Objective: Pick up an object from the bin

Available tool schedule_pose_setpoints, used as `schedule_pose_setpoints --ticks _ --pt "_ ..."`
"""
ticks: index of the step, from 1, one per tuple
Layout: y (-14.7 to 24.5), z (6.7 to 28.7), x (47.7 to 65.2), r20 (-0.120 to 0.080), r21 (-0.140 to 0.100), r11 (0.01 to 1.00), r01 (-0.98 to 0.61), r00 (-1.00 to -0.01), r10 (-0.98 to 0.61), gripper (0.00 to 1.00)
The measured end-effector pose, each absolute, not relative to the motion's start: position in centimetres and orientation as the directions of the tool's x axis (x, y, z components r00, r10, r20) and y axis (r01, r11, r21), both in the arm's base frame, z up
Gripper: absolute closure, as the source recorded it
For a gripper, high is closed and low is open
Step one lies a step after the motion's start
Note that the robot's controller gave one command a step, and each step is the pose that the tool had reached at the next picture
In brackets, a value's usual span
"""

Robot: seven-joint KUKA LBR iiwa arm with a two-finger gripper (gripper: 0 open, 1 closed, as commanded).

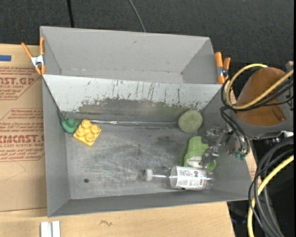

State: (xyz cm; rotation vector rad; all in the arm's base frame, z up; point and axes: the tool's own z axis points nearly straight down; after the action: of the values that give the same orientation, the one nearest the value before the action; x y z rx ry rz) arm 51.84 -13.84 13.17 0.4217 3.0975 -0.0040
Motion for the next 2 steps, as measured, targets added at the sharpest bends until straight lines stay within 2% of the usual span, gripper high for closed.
schedule_pose_setpoints --ticks 2 --pt "-13.84 13.19 51.83 -0.015 -0.001 0.964 0.267 -0.964 0.267 1.00"
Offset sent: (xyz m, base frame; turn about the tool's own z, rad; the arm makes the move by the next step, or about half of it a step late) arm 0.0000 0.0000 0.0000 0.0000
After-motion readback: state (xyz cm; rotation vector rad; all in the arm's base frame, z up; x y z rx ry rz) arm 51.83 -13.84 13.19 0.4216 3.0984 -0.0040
